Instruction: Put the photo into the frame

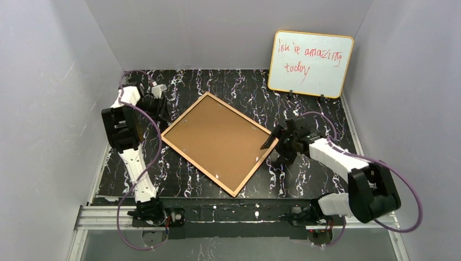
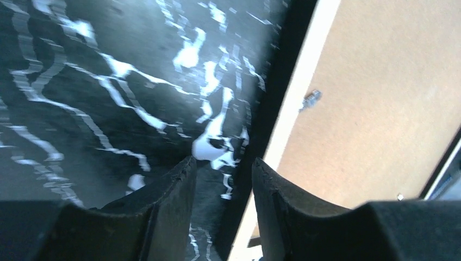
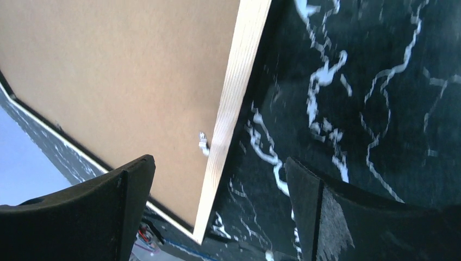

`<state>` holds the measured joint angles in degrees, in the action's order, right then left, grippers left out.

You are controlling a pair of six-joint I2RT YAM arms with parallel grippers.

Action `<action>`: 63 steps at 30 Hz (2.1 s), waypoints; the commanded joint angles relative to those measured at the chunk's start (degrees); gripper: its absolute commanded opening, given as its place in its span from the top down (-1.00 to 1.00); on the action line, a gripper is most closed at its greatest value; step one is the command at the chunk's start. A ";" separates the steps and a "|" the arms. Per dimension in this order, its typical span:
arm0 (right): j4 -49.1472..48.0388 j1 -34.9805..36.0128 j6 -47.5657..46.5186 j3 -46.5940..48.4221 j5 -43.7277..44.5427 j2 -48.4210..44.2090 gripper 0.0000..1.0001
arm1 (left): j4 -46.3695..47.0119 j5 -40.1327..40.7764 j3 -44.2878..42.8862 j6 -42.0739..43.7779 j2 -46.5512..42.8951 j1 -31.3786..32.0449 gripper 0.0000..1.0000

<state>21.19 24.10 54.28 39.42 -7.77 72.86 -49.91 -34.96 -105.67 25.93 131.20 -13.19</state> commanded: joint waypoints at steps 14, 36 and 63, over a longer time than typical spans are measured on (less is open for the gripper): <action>-8.43 -14.24 -8.62 20.49 -5.02 26.04 -0.94 | -9.43 -4.95 25.95 14.99 -12.16 7.04 0.46; -1.09 -1.77 -4.65 32.40 4.20 19.10 -0.70 | -17.77 -19.18 20.29 19.27 -7.83 5.15 0.39; -17.11 26.77 13.72 49.80 -6.47 50.28 -0.42 | -2.94 -13.62 27.10 6.43 -8.41 6.35 0.77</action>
<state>7.09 50.46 65.17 86.35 -12.95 121.58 -58.22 -51.03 -80.14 32.03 123.96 -7.51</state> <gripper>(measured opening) 0.714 0.136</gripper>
